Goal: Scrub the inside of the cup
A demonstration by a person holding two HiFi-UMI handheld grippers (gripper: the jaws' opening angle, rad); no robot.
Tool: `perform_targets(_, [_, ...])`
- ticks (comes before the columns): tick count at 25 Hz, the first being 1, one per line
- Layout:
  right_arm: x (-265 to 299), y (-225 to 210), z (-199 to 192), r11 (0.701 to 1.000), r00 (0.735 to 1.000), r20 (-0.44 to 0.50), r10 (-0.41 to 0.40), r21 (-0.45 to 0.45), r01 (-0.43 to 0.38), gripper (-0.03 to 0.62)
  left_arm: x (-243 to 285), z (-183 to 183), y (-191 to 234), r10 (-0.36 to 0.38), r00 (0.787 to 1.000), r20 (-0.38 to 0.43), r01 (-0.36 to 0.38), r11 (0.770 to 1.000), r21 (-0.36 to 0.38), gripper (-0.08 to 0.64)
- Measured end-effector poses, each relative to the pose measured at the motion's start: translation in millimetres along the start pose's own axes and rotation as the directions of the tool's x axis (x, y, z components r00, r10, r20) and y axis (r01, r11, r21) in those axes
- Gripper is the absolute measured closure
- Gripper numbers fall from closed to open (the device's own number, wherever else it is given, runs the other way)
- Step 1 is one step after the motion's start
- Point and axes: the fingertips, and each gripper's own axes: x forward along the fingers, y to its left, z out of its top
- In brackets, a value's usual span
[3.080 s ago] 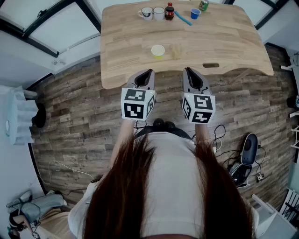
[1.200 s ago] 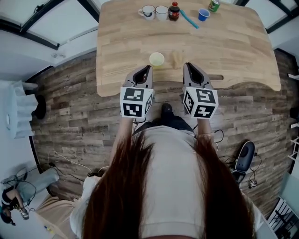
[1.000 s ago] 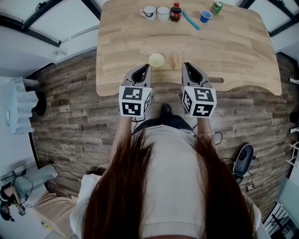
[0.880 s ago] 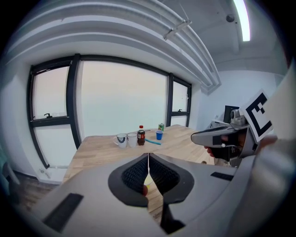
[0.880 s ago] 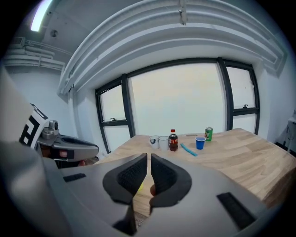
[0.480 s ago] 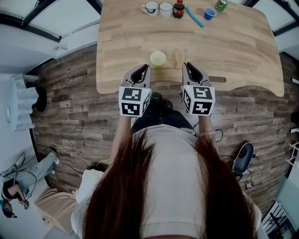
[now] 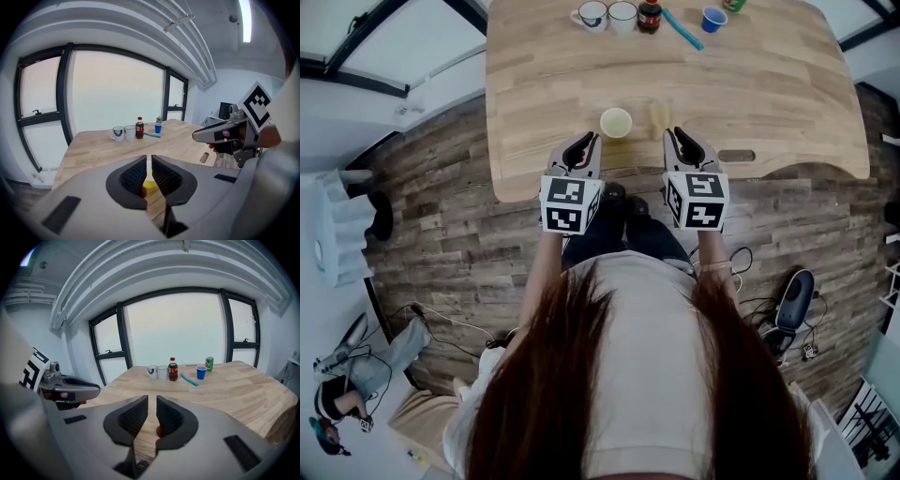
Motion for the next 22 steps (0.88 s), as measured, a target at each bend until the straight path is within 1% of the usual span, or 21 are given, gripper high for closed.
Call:
perform_targets(3, [8,-2,-4,1.000,1.000,-0.017,-0.002,0.008,0.003,0.546,7,-4,2,-0.022,1.000,-0.008,0.022,1.000,0.003,0.527])
perform_targets(5, [14,-4,-6,1.000,1.000,-0.029,-0.005,0.011,0.005,0.545,12,-9,1,-0.048,0.999,-0.023,0.048,0.999,0.005,0.475])
perform_targets(6, [16,-4,-8,1.000,0.999,-0.036,-0.005,0.014,0.006,0.540,15,-11,2,-0.056,0.998,-0.030,0.057,0.998,0.007,0.465])
perform_targets(9, [26,-5,-14,1.000,0.998,-0.063,0.002,0.029,0.000,0.501,23,-18,5,-0.067,0.997,-0.044,0.068,0.998,0.015,0.445])
perform_targets(13, [38,-6,-23,0.999,0.995,-0.097,0.006,0.054,0.000,0.462,34,-28,7,-0.096,0.994,-0.060,0.097,0.995,0.024,0.388])
perform_targets(18, [50,-10,-35,0.997,0.992,-0.129,-0.005,0.082,0.016,0.431,47,-41,7,-0.136,0.986,-0.093,0.139,0.990,0.026,0.308])
perform_targets(22, [59,-16,-45,0.993,0.988,-0.152,-0.026,0.108,0.042,0.408,58,-58,6,-0.157,0.978,-0.136,0.166,0.985,0.054,0.277])
